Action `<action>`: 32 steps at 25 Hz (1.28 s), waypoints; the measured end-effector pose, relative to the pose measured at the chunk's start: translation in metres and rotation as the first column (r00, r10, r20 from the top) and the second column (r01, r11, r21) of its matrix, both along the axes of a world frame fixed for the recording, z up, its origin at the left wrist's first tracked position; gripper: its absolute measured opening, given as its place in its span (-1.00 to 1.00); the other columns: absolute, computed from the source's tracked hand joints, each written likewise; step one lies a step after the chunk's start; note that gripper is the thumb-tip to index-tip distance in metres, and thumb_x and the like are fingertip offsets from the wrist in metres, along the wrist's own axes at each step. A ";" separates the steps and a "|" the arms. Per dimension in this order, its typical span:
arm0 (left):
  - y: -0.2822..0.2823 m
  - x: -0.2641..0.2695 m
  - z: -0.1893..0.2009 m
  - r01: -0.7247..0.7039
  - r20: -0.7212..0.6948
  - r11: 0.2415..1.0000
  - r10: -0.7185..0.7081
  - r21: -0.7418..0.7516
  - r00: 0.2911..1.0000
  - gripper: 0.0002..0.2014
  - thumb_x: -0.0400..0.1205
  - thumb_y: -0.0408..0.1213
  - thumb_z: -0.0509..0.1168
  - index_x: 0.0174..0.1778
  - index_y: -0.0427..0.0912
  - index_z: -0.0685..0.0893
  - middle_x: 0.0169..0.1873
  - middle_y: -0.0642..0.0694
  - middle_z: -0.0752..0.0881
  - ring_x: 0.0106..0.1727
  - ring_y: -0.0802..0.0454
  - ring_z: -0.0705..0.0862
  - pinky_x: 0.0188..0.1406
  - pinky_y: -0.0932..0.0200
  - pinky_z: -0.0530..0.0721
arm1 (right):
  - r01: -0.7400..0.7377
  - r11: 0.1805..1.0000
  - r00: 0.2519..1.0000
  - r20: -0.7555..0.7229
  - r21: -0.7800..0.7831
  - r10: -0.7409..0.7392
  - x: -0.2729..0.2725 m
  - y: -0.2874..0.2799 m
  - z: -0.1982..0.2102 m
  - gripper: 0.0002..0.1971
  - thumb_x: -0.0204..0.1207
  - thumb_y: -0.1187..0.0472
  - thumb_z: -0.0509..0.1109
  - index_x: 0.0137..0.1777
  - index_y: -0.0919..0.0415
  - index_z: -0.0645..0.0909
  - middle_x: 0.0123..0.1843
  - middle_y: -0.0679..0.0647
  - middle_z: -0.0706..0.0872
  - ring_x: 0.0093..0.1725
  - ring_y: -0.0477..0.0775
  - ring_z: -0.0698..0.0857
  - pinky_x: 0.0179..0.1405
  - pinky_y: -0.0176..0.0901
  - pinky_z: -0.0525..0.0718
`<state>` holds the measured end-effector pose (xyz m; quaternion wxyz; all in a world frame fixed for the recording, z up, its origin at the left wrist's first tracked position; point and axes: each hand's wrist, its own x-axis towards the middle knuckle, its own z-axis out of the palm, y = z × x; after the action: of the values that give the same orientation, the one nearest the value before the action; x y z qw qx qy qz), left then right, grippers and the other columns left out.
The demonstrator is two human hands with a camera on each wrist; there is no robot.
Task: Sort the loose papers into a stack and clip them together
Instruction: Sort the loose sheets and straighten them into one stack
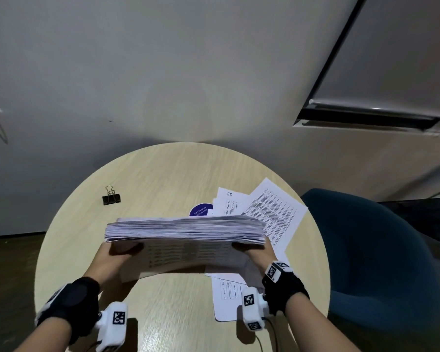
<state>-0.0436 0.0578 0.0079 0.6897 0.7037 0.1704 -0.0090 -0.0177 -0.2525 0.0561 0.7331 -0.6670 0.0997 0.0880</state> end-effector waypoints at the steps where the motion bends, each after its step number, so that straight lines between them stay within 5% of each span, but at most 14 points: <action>1: 0.000 -0.001 0.000 -0.010 -0.007 1.000 0.010 0.005 1.000 -0.79 0.54 -0.51 0.41 -0.11 -0.08 0.72 -0.30 0.04 0.85 -0.03 -0.08 0.75 0.00 0.04 0.64 | 0.010 1.000 1.000 -0.015 0.000 -0.010 0.002 -0.001 0.000 -0.65 0.42 0.76 0.29 0.08 0.40 0.57 -0.51 -0.08 0.78 -0.50 -0.26 0.73 -0.54 -0.42 0.65; 5: 0.007 0.003 -0.008 -0.014 -0.048 1.000 0.015 0.027 0.999 -0.78 0.54 -0.54 0.40 -0.11 -0.10 0.69 -0.01 -0.31 0.79 0.05 -0.21 0.73 0.17 -0.11 0.63 | 0.058 0.988 0.998 0.031 -0.141 -0.054 0.024 -0.017 0.004 -0.68 0.42 0.64 0.41 -0.05 0.21 0.65 -0.29 -0.08 0.81 -0.32 -0.26 0.76 -0.10 -0.12 0.73; 7: 0.008 0.002 -0.007 -0.008 -0.056 1.000 0.009 0.005 0.998 -0.80 0.54 -0.52 0.41 -0.06 -0.12 0.68 0.03 -0.33 0.79 0.05 -0.24 0.74 0.16 -0.11 0.65 | 0.058 0.986 0.998 0.037 -0.155 -0.053 0.031 -0.020 0.000 -0.68 0.42 0.59 0.45 0.00 0.17 0.66 -0.15 -0.02 0.83 -0.20 -0.12 0.79 -0.16 -0.28 0.70; 9: 0.000 0.000 -0.005 0.020 -0.056 1.000 -0.022 -0.024 0.998 -0.80 0.54 -0.54 0.39 -0.01 -0.19 0.67 -0.08 -0.23 0.84 -0.05 -0.18 0.77 -0.05 0.03 0.70 | 0.021 0.983 0.999 0.031 -0.185 -0.015 0.032 -0.013 -0.003 -0.65 0.38 0.56 0.50 0.11 0.26 0.65 -0.03 0.09 0.81 -0.19 -0.15 0.80 -0.22 -0.39 0.71; 11: -0.011 -0.002 0.001 -0.008 -0.052 0.997 0.004 -0.081 0.999 -0.82 0.56 -0.57 0.34 0.00 -0.26 0.66 -0.32 -0.03 0.86 -0.27 0.04 0.82 -0.35 0.24 0.71 | 0.021 0.980 0.999 0.032 -0.196 -0.015 0.033 -0.004 -0.006 -0.63 0.33 0.58 0.53 0.06 0.23 0.66 -0.02 0.14 0.80 -0.15 -0.10 0.82 -0.08 -0.25 0.77; 13: -0.013 -0.002 0.007 -0.041 -0.027 0.993 0.038 -0.110 0.999 -0.85 0.59 -0.56 0.31 0.00 -0.27 0.66 -0.29 -0.07 0.86 -0.39 0.19 0.80 -0.42 0.28 0.71 | 0.064 0.976 0.998 0.035 -0.210 -0.058 0.035 -0.001 -0.002 -0.60 0.29 0.53 0.58 0.02 0.12 0.63 0.05 0.18 0.80 -0.01 0.11 0.80 0.05 -0.09 0.77; 16: -0.005 0.005 0.011 -0.030 0.025 0.999 0.030 -0.012 0.999 -0.84 0.58 -0.52 0.35 0.00 -0.22 0.69 -0.05 -0.24 0.82 -0.29 0.09 0.78 -0.32 0.26 0.70 | 0.115 0.937 0.988 0.131 -0.330 -0.075 0.040 -0.007 0.020 -0.34 0.33 0.38 0.61 0.36 0.06 0.42 0.21 0.04 0.62 0.10 -0.12 0.67 0.04 -0.43 0.61; 19: -0.004 0.017 0.032 0.027 0.128 0.993 -0.042 0.114 0.991 -0.73 0.55 -0.62 0.34 -0.04 -0.13 0.70 -0.32 0.13 0.84 -0.17 0.04 0.72 -0.35 0.49 0.66 | 0.175 0.644 0.888 0.402 -0.744 0.223 0.050 0.000 0.041 0.06 0.20 0.07 0.68 0.61 -0.15 0.08 0.58 0.07 0.23 0.59 0.03 0.23 0.62 -0.02 0.13; 22: -0.016 0.029 0.072 0.145 0.292 0.914 -0.267 0.380 0.919 -0.76 0.57 -0.47 0.39 -0.08 0.02 0.70 -0.17 0.04 0.81 -0.13 0.26 0.70 -0.13 0.38 0.64 | 0.009 0.308 0.766 0.205 -0.951 0.610 0.058 0.032 0.054 -0.13 0.33 0.02 0.58 0.60 -0.05 0.22 0.57 0.10 0.41 0.63 0.12 0.24 0.68 0.21 -0.15; 24: -0.023 0.036 0.094 0.058 0.410 0.839 -0.323 0.541 0.853 -0.80 0.54 -0.36 0.39 -0.16 0.11 0.65 -0.20 -0.05 0.73 -0.12 0.16 0.65 -0.04 0.16 0.59 | -0.078 0.356 0.712 0.198 -0.931 0.674 0.062 0.048 0.059 -0.66 0.41 0.23 0.37 0.20 0.09 0.61 0.11 0.18 0.76 0.23 0.23 0.64 0.51 0.20 0.38; 25: -0.025 0.037 0.102 -0.051 0.478 0.832 -0.266 0.552 0.837 -0.76 0.50 -0.36 0.40 -0.18 0.14 0.61 -0.22 -0.02 0.69 -0.10 0.14 0.62 -0.01 0.13 0.58 | -0.084 0.444 0.724 0.252 -0.892 0.642 0.062 0.052 0.060 -0.75 0.35 0.31 0.26 0.00 0.15 0.65 -0.12 0.20 0.77 -0.02 0.24 0.68 0.20 0.09 0.59; 27: -0.026 0.040 0.114 -0.362 0.587 0.820 0.039 0.444 0.809 -0.61 0.41 -0.33 0.53 0.06 0.10 0.58 -0.05 0.12 0.61 0.12 0.09 0.51 0.18 0.24 0.51 | -0.056 0.617 0.786 0.346 -0.785 0.512 0.060 0.053 0.059 -0.76 0.30 0.39 0.18 -0.14 0.22 0.65 -0.33 0.20 0.65 -0.31 0.13 0.58 -0.27 -0.08 0.55; 29: -0.019 0.041 0.104 -0.558 0.567 0.776 0.328 0.295 0.755 -0.17 0.31 -0.25 0.62 0.46 -0.03 0.34 0.31 -0.09 0.45 0.41 -0.04 0.36 0.45 0.38 0.21 | -0.052 0.798 0.844 0.400 -0.600 0.356 0.054 0.052 0.060 -0.75 0.32 0.46 0.20 -0.16 0.23 0.67 -0.37 0.09 0.58 -0.38 -0.08 0.46 -0.41 -0.20 0.43; 32: -0.009 0.043 0.082 -0.286 0.367 0.958 0.263 0.008 0.892 -0.01 0.30 -0.07 0.63 0.56 -0.09 0.19 0.42 -0.27 0.49 0.44 -0.14 0.49 0.55 -0.02 0.35 | -0.083 0.967 0.919 0.357 -0.241 0.168 0.043 0.051 0.061 -0.84 0.54 0.41 0.35 -0.08 0.14 0.69 -0.28 -0.08 0.69 -0.30 -0.19 0.57 -0.28 -0.33 0.55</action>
<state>-0.0002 0.0485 0.0897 0.6813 0.6832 0.1384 0.2234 0.0254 -0.2016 0.1170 0.6526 -0.7539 -0.0759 -0.0055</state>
